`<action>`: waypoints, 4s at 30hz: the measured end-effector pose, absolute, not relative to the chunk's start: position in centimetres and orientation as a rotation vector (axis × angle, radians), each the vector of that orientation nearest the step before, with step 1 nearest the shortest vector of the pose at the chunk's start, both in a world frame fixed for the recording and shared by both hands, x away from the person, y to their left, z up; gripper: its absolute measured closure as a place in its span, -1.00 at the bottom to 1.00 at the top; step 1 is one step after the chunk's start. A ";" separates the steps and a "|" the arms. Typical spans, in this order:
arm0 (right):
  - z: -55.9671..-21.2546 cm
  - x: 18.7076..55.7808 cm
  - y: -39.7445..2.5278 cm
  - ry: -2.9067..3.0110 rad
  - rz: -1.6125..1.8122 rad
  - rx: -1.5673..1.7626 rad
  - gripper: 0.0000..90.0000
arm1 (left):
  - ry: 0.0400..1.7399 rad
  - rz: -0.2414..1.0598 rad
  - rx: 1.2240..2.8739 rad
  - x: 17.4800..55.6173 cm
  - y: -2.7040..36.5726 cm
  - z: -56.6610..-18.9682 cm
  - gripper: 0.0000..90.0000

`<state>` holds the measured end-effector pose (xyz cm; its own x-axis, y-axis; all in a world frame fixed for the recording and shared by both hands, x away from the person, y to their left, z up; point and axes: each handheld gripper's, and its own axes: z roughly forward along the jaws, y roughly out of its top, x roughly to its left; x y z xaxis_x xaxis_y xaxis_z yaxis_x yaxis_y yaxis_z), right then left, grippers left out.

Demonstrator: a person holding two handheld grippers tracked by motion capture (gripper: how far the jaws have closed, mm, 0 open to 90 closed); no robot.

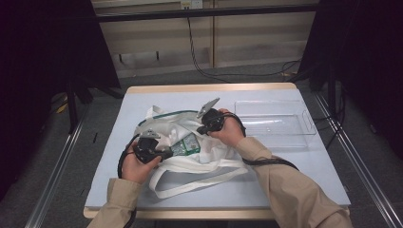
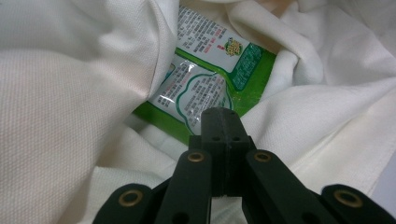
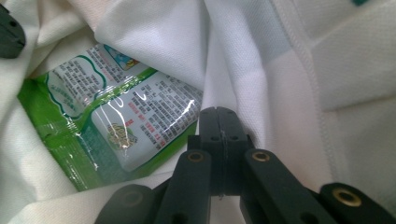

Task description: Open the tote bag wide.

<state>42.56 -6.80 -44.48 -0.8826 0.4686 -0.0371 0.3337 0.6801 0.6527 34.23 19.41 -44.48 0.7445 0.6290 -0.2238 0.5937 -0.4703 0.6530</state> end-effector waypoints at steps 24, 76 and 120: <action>-45.4 43.7 -7.5 2.619 0.970 0.795 1.00 | 0.929 0.008 2.223 33.0 20.0 -45.7 1.00; -46.9 37.8 -8.5 2.792 1.055 0.669 1.00 | 0.923 -0.006 2.200 33.5 18.5 -45.5 1.00; -44.3 38.4 -6.8 2.760 1.153 0.864 1.00 | 0.903 -0.022 2.200 33.5 18.3 -45.9 1.00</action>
<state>38.43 -6.75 -44.26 -0.8456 0.5025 0.1804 0.4815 0.5716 0.6644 33.48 18.32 -45.86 0.7518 0.5985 -0.2769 0.6111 -0.4745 0.6336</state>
